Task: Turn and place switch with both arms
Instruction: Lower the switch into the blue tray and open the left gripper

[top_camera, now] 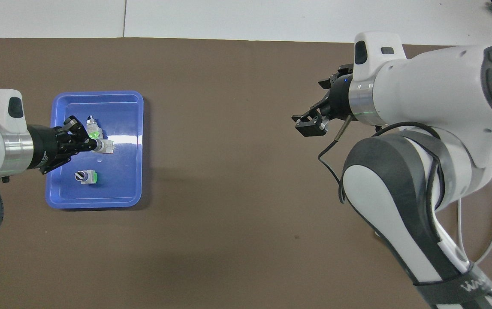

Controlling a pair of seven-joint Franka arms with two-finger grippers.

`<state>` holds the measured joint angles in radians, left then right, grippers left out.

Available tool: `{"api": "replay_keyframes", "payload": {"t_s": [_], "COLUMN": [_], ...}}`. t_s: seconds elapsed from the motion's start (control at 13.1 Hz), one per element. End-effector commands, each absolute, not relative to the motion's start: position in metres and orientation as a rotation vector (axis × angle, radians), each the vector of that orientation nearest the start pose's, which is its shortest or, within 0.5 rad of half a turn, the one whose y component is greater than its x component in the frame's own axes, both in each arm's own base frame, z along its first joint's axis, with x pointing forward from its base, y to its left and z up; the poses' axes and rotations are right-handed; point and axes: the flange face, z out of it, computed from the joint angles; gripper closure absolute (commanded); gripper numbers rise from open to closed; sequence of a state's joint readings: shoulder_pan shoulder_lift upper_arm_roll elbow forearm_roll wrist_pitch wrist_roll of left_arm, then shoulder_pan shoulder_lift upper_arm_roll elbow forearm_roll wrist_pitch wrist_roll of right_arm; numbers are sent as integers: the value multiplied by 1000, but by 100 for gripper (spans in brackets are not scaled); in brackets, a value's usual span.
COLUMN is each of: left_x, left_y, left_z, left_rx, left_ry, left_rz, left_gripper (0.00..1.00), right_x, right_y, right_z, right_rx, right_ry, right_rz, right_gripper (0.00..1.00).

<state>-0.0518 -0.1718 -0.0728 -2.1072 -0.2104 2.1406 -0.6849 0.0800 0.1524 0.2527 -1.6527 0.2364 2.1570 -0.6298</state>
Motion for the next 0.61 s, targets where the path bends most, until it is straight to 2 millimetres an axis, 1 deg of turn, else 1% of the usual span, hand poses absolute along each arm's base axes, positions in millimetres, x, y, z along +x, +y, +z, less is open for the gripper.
{"api": "replay_keyframes", "payload": {"t_s": [0.0, 0.08, 0.15, 0.23, 0.3, 0.38, 0.46, 0.53], "left_x": [502, 501, 500, 500, 503, 507, 510, 512], "left_y": [-66, -64, -62, -62, -61, -61, -60, -60], "left_z": [492, 485, 476, 465, 449, 439, 430, 425], "left_rx": [-3222, -3236, -3231, -3218, -3210, -3212, -3217, -3220], "left_ry": [-773, -675, -591, -513, -441, -389, -336, -293], "left_rz": [-179, -167, -154, -143, -112, -95, -88, -83], "left_gripper": [100, 100, 100, 100, 100, 100, 100, 100], "right_x": [604, 602, 600, 598, 596, 596, 599, 602], "right_y": [204, 205, 202, 191, 178, 162, 137, 122], "right_z": [566, 574, 582, 592, 603, 606, 609, 611], "right_rx": [-2748, -2784, -2817, -2842, -2859, -2877, -2902, -2914], "right_ry": [-1027, -923, -765, -628, -543, -478, -381, -312], "right_rz": [-540, -547, -550, -555, -557, -551, -546, -546], "right_gripper": [0, 0, 0, 0, 0, 0, 0, 0]}}
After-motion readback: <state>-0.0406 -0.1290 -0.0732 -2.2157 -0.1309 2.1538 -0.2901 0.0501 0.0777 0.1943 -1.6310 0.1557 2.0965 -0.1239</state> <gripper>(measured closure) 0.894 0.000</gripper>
